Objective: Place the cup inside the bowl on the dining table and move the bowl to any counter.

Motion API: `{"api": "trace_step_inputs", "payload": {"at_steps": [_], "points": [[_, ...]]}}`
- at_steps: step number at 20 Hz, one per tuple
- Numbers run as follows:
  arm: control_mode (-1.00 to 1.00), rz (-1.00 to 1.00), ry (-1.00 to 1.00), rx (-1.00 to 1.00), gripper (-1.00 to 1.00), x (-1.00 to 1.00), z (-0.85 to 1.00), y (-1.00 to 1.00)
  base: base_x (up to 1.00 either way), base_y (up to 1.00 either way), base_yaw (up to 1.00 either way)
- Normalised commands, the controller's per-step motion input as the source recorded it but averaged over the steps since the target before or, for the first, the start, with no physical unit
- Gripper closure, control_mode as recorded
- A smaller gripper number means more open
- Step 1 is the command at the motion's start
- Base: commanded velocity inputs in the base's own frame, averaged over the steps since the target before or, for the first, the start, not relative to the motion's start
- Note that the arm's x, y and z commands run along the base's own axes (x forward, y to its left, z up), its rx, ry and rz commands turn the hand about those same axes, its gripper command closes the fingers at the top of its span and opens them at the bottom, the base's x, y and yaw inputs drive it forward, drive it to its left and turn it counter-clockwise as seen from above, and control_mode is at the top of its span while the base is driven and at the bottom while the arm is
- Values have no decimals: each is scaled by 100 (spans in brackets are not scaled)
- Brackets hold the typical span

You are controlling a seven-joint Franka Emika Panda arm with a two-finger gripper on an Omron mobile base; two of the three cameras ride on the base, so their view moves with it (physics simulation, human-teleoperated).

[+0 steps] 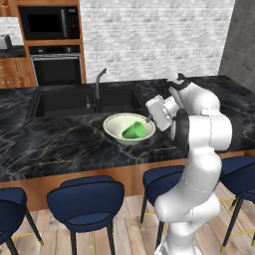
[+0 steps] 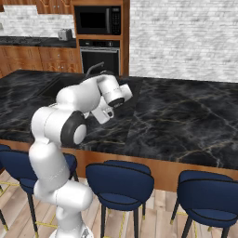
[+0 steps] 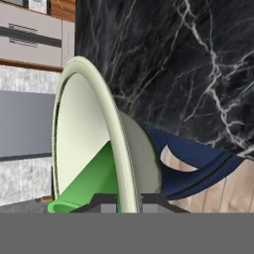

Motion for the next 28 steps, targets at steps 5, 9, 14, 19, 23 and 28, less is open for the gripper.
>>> {"api": "trace_step_inputs", "payload": {"at_steps": [5, 9, 14, 19, 23, 28], "points": [[-100, 0, -8, 0, 100, -63, 3, -24, 0, 0, 0], [-100, 0, -6, 0, 100, -56, 2, -24, 0, 0, 0], [-100, 0, -4, 0, 100, -48, 1, -14, 0, 0, 0], [-100, 0, 0, 0, 100, -4, 0, -1, 0, 0, 0], [-100, 0, 0, 0, 100, 0, 0, 0, 0, 0, 0], [100, 0, 0, 0, 100, 0, 0, 0, 0, 0, 0]]}}
